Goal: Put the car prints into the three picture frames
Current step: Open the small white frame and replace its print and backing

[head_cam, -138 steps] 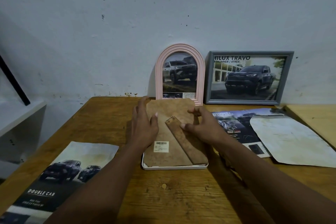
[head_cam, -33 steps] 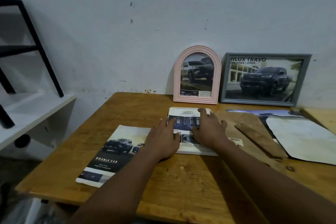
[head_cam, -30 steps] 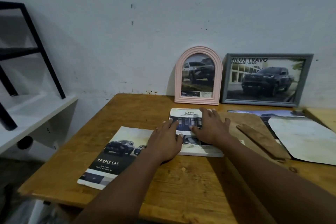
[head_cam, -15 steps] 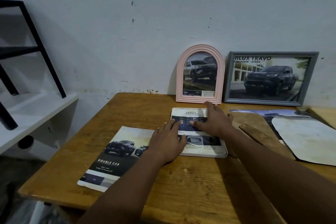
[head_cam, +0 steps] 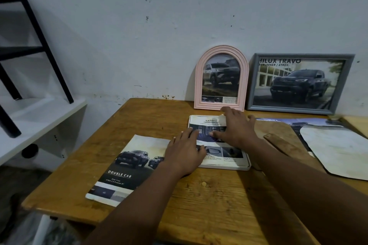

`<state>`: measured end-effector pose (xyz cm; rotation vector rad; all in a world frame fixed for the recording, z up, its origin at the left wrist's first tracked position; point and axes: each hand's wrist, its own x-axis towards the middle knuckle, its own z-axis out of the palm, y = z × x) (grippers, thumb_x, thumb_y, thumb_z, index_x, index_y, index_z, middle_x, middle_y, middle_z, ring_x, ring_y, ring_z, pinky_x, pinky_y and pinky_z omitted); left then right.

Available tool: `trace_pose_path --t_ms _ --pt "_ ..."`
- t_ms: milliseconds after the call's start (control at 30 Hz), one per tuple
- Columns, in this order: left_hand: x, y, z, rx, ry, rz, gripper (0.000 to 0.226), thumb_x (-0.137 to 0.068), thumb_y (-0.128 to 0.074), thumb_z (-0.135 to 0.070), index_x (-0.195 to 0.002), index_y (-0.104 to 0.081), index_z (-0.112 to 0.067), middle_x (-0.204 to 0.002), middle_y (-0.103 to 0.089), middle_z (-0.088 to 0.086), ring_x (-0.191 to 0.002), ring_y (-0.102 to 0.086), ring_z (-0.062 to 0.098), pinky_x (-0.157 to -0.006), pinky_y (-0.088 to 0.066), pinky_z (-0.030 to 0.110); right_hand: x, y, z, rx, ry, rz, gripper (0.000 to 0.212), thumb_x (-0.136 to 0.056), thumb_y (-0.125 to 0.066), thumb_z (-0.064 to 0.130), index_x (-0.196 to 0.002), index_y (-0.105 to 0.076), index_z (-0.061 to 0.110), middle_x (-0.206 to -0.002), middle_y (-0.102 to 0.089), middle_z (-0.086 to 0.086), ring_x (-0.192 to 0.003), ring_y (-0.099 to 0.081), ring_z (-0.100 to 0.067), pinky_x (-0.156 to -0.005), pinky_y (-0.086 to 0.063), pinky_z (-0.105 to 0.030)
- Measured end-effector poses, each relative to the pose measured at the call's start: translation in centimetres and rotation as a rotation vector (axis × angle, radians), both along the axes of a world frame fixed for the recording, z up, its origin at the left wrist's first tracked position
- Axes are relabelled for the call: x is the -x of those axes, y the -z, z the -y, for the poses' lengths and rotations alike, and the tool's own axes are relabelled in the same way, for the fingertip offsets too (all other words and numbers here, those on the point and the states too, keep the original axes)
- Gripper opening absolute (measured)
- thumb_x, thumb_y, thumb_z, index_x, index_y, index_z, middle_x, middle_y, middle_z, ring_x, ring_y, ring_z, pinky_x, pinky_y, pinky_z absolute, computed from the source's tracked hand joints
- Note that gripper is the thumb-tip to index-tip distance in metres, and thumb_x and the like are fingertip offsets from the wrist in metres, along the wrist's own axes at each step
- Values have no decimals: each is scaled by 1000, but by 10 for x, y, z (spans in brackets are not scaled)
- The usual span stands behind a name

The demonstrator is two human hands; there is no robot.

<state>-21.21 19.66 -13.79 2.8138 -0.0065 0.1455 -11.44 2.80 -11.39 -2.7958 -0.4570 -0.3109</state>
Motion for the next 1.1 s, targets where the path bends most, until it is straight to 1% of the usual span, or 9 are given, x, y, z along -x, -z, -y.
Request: trace_pose_path --t_ms 100,200,367,500,600,700,800,900,1100 --pt "-1 3 -1 17 -3 7 66 -101 -41 -48 -159 -21 -24 -166 -22 0 -150 -22 22 -122 -21 47 5 -7 -7 -195 -52 -5 72 -83 -76 28 -141 -34 29 -144 -45 -2 -131 -45 -26 -106 -38 -52" --pt "-1 4 -3 -13 0 25 67 -101 -39 -49 -160 -20 -24 -166 -23 1 -152 -19 24 -123 -17 48 8 -18 -10 -400 -85 70 55 -89 -65 2 -135 -46 24 -137 -50 -3 -120 -52 -21 -89 -56 -38" --pt "1 -4 -7 -108 50 212 73 -101 -43 -52 -160 -11 -24 -168 -16 1 -155 -9 23 -126 -7 47 11 -51 -2 -694 -178 256 33 -93 -59 3 -123 -56 19 -124 -54 3 -111 -52 -7 -85 -58 -27" --pt "0 -26 -3 206 78 392 76 -98 -56 -46 -158 -12 -32 -168 -6 -8 -150 -19 17 -115 -30 39 13 -87 17 -892 -164 334 26 -95 -58 5 -117 -57 19 -113 -55 9 -96 -57 -3 -74 -54 -15" --pt "-9 -45 13 345 78 483 75 -92 -70 -35 -155 -29 -28 -163 -24 -4 -145 -30 14 -107 -35 30 5 -104 48 -1017 -103 299 22 -96 -58 7 -116 -57 18 -112 -58 5 -93 -60 -4 -69 -56 -15" --pt "-20 -60 53 483 137 541 50 -88 -76 -21 -136 -58 -20 -144 -52 -2 -128 -49 12 -104 -48 27 -3 -110 96 -1022 11 320 27 -94 -60 3 -115 -56 20 -113 -58 2 -99 -62 -15 -62 -53 -12" --pt "-29 -69 112 636 190 528 26 -89 -73 -7 -112 -72 -18 -113 -67 -4 -99 -63 7 -84 -58 26 -6 -109 154 -993 158 328 31 -93 -61 5 -117 -54 24 -110 -57 6 -102 -59 -17 -68 -58 -24" --pt "-40 -68 167 674 211 432 22 -92 -68 -4 -109 -74 -17 -108 -68 -4 -93 -63 8 -80 -56 22 -6 -101 210 -935 278 275 26 -95 -60 7 -116 -54 21 -116 -57 3 -105 -58 -21 -61 -53 -20" --pt "-54 -50 195 335 175 210 20 -92 -67 -22 -111 -70 -28 -112 -70 -5 -101 -65 18 -84 -56 37 -12 -52 264 -908 408 123 15 -93 -62 2 -105 -63 12 -108 -63 -1 -104 -58 -26 -57 -47 -22"
